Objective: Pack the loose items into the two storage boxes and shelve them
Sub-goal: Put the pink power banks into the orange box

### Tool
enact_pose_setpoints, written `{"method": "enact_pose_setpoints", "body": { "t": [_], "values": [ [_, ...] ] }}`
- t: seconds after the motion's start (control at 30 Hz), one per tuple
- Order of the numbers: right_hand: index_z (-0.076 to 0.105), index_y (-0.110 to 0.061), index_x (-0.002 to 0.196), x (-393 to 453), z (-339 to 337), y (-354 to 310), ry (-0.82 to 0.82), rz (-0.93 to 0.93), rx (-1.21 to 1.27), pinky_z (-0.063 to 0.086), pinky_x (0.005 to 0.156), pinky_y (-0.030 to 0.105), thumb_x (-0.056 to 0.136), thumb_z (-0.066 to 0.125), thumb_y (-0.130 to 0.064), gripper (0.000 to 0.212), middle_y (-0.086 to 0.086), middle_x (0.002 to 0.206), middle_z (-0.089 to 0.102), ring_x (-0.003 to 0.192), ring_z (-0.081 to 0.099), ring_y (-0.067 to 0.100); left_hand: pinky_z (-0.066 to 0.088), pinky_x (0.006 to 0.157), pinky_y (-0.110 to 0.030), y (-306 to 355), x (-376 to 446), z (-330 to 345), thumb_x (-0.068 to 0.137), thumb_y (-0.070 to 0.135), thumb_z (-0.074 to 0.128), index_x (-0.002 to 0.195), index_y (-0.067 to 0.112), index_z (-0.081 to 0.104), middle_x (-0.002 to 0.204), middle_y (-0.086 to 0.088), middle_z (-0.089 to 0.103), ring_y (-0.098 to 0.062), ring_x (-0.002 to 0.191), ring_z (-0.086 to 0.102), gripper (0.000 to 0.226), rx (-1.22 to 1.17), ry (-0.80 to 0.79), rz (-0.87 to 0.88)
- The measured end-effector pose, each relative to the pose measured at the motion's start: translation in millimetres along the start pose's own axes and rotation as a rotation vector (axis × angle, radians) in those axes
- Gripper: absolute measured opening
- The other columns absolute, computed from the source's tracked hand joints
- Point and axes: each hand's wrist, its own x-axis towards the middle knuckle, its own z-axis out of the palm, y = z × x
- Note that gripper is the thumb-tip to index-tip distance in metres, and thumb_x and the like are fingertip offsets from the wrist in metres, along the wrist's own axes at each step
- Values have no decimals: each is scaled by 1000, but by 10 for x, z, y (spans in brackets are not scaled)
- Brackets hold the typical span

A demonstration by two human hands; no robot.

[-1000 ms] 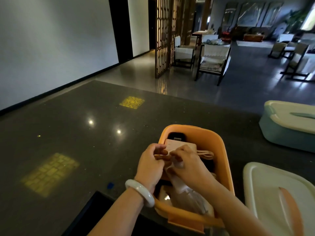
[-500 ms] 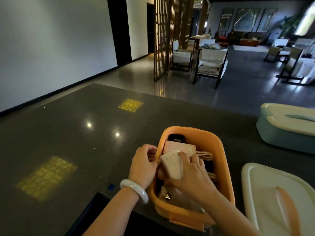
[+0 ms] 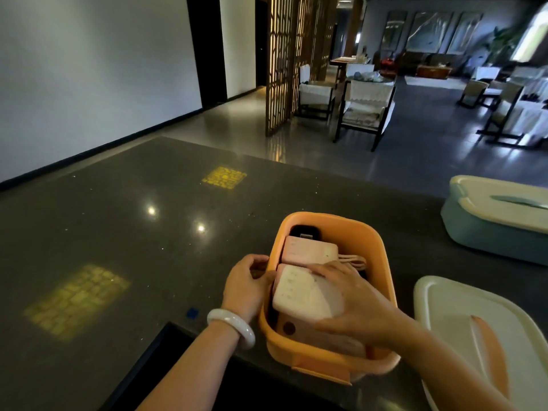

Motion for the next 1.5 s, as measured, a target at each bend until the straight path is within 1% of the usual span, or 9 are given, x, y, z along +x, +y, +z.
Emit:
{"method": "enact_pose_setpoints", "body": {
  "t": [0.07,0.17,0.27,0.4,0.47,0.6,0.97,1.3,1.5],
  "values": [
    [7,-71,127,-2,6,-25,-63,2,-12,20,97,13,60,64,-80,89,-59,120,4,117,17,-26,40,69,-16,-3,-6,-2,89,22,65,109,31,58,105,13,60,0,94,56,23,-16,-3,-5],
    [7,-74,123,20,85,6,-144,11,-70,17,103,20,61,63,-80,84,-58,121,4,115,16,-24,41,72,-17,-22,-15,-2,89,22,65,109,31,58,108,11,60,-1,96,55,23,-10,2,17],
    [6,-78,119,15,174,62,-168,3,-101,9,104,22,65,59,-80,75,-42,141,11,117,9,-22,41,80,-20,-42,-20,7,90,23,64,111,30,59,111,11,59,-4,102,55,23,10,25,31],
    [11,-70,128,2,234,79,-147,2,-83,9,109,28,69,61,-74,77,-33,147,13,130,9,-10,39,84,-20,-67,-37,33,91,23,63,115,28,59,115,10,58,-4,106,53,25,26,45,51],
    [19,-60,136,6,230,59,-161,-8,-68,13,114,33,74,64,-66,77,-37,139,15,134,10,-5,39,86,-22,-75,-38,47,91,23,62,117,27,59,116,9,57,-6,108,53,26,39,55,53],
    [37,-52,134,18,222,15,-216,-23,30,18,109,25,83,67,-47,59,-50,116,18,126,19,-7,40,91,-25,-83,-49,72,92,24,61,117,27,58,118,7,57,-7,109,52,26,61,90,73],
    [34,-47,140,58,206,37,-185,7,-10,23,112,31,80,71,-43,70,-30,131,21,128,20,-2,41,93,-26,-94,-73,97,93,25,60,119,25,59,121,5,56,-7,111,51,27,59,121,91],
    [32,-48,141,130,252,130,-200,-87,-15,19,102,19,81,68,-45,71,-49,116,15,121,20,-9,43,94,-26,-114,-105,111,92,24,61,117,25,61,119,5,57,-7,110,53,25,-12,132,113],
    [32,-48,141,133,213,118,-214,-77,-23,21,103,19,80,68,-47,71,-43,117,19,122,21,-8,42,93,-24,-108,-95,92,93,24,60,119,24,59,119,5,56,-5,109,52,26,33,126,126]
  ]
}}
